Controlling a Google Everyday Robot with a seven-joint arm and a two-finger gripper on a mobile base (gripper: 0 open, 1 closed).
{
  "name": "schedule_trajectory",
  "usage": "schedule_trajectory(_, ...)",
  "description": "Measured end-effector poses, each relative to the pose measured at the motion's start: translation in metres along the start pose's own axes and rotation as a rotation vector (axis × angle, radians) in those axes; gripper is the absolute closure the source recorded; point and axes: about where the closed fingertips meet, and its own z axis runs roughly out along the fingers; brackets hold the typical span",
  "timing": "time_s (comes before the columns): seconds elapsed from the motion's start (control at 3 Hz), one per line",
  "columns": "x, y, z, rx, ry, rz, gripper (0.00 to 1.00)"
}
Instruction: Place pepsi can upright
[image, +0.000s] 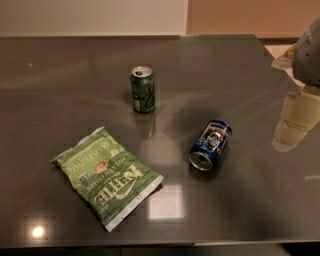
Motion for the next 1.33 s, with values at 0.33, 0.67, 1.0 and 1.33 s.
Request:
schedule_trajectory(0.33, 0.000, 0.000, 0.000, 0.000, 0.000, 0.000, 0.00)
schedule_trajectory(0.67, -0.018, -0.003, 0.004, -0.022, 0.007, -0.076, 0.00)
schedule_trajectory(1.0, -0.042, 0.003, 0.019, -0.089, -0.011, -0.213, 0.00)
schedule_trajectory(1.33, -0.062, 0.018, 0.038, -0.150, -0.046, -0.401, 0.00)
